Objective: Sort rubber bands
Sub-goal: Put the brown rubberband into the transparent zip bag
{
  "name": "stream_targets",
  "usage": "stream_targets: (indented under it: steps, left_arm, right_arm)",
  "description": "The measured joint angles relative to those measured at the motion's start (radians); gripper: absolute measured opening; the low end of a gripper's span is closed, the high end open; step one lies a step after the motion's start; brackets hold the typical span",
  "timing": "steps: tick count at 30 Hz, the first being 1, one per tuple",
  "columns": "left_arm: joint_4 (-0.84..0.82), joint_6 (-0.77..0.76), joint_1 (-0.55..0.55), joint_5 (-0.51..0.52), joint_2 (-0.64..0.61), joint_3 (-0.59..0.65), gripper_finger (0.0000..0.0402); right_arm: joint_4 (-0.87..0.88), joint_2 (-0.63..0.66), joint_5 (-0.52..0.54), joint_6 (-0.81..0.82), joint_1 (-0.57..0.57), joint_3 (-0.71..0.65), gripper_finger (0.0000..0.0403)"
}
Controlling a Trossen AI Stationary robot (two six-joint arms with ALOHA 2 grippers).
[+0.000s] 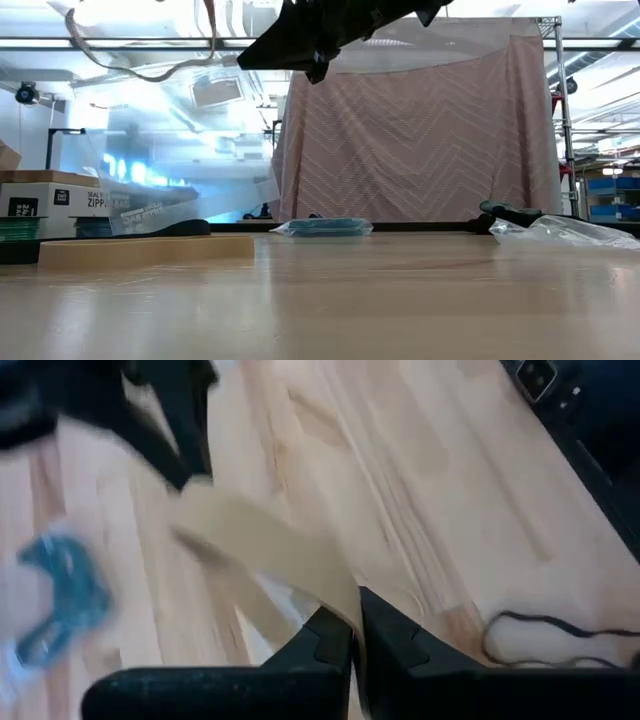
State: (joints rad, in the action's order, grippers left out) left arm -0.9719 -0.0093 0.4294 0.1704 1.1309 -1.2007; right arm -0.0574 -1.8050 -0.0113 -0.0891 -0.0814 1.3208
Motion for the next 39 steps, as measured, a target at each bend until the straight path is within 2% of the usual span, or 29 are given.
stream_targets:
  steps: [11, 20, 25, 28, 33, 39]
  left_arm:
    - [-0.098, -0.223, 0.000, -0.188, -0.012, 0.001, 0.0000]
    - [-0.230, -0.372, -0.001, -0.202, -0.013, -0.049, 0.0000]
    - [-0.277, -0.467, -0.029, -0.266, -0.002, -0.091, 0.0000]
    - [-0.308, -0.481, -0.053, -0.273, 0.015, -0.100, 0.0000]
    - [-0.314, -0.473, -0.120, -0.407, 0.073, -0.102, 0.0000]
    - [-0.439, -0.393, -0.188, -0.418, 0.159, -0.184, 0.0000]
  right_arm:
    - [0.000, 0.000, 0.001, -0.007, 0.001, 0.000, 0.0000]
    - [0.000, 0.000, 0.002, -0.008, 0.002, 0.000, 0.0000]
    - [0.000, 0.000, 0.003, -0.008, 0.002, 0.000, 0.0000]
    - [-0.001, 0.000, 0.003, -0.014, 0.003, 0.000, 0.0000]
    - [-0.008, 0.000, 0.003, -0.017, 0.009, 0.000, 0.0000]
    - [-0.007, 0.000, 0.003, -0.018, 0.019, 0.000, 0.0000]
